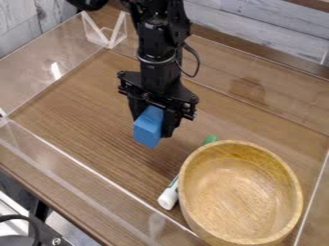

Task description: Remove the blue block from inside the brown bowl and put it on the table

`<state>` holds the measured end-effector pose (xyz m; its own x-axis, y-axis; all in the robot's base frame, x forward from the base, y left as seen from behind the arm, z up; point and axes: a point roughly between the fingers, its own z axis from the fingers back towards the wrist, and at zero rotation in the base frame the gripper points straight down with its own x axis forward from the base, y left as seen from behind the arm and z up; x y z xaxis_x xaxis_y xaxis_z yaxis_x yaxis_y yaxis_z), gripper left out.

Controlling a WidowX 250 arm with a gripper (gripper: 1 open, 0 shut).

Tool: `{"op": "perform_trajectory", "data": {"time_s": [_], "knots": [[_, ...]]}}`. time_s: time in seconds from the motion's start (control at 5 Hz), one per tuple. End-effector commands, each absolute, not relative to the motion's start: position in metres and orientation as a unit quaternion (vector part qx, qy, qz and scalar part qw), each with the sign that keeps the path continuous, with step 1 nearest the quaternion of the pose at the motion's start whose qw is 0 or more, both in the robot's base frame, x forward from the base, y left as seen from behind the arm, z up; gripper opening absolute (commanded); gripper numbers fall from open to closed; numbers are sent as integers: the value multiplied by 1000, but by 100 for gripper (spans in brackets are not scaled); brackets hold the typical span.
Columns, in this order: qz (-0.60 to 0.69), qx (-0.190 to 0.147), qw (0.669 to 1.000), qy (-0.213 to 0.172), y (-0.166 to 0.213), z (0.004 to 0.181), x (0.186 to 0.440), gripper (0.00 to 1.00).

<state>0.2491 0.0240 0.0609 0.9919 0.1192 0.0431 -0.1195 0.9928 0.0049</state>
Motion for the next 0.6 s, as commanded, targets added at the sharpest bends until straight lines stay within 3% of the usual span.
{"op": "perform_trajectory", "data": {"time_s": [0.0, 0.4], "knots": [[62, 3, 997, -52, 28, 72, 262, 100], [66, -1, 996, -58, 31, 86, 264, 100]]}}
